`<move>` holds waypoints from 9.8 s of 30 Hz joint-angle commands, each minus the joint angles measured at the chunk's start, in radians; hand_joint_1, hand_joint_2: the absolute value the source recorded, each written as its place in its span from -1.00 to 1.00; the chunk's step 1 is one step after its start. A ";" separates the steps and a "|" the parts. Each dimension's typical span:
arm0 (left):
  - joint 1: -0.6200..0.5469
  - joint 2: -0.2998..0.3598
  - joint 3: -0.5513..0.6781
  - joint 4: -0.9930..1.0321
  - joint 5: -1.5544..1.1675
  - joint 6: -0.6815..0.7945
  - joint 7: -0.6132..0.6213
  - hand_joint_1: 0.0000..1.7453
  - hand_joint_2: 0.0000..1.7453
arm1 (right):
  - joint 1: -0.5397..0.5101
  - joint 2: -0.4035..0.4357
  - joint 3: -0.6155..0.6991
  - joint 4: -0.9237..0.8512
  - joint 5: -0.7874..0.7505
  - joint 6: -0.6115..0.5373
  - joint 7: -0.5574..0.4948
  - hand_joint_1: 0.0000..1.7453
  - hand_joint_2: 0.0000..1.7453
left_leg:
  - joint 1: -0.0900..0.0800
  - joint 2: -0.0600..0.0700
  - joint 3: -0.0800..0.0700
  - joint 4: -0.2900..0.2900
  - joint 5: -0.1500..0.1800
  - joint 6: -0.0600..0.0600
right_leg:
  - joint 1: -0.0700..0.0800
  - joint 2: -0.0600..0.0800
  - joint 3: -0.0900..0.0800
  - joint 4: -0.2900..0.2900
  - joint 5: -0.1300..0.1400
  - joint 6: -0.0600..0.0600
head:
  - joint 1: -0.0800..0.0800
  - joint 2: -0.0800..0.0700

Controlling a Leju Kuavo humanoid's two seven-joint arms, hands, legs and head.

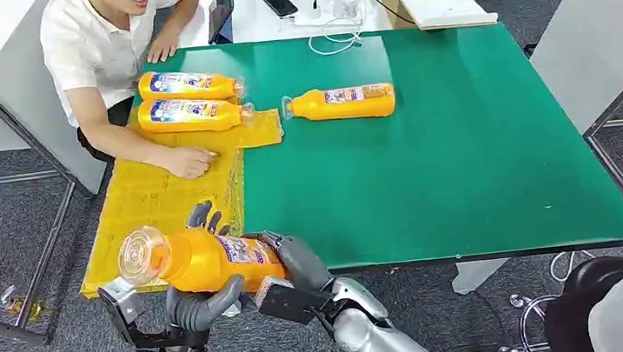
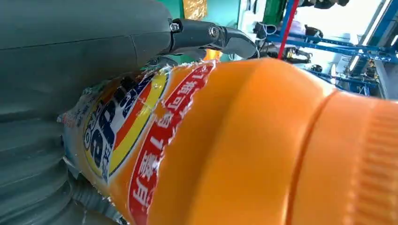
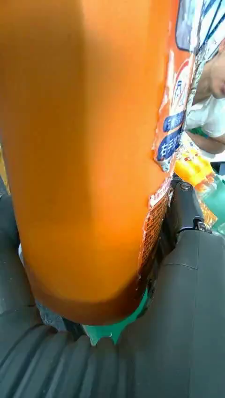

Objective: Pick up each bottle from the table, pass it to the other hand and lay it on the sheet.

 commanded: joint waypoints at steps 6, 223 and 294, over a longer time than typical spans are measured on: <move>-0.059 0.020 -0.026 0.055 0.042 -0.074 -0.007 1.00 1.00 | -0.031 0.025 0.086 0.065 -0.054 0.102 -0.048 1.00 1.00 | 0.001 0.001 0.005 0.000 -0.002 -0.002 | 0.001 -0.001 0.005 0.000 -0.002 -0.003 | 0.000 0.000; -0.086 0.036 0.065 0.026 -0.454 0.452 -0.063 -1.00 1.00 | -0.189 -0.219 -0.437 0.376 0.614 -0.581 0.166 -1.00 1.00 | 0.000 -0.004 0.002 -0.001 0.004 -0.004 | 0.000 -0.005 0.001 0.001 0.002 -0.004 | 0.000 0.000; -0.084 0.042 0.009 0.016 -0.276 0.328 -0.040 -1.00 1.00 | -0.225 -0.139 -0.730 0.484 0.406 -0.201 0.046 1.00 1.00 | 0.001 -0.002 0.007 -0.001 0.003 -0.005 | 0.002 -0.003 0.006 0.001 0.002 -0.005 | -0.001 0.000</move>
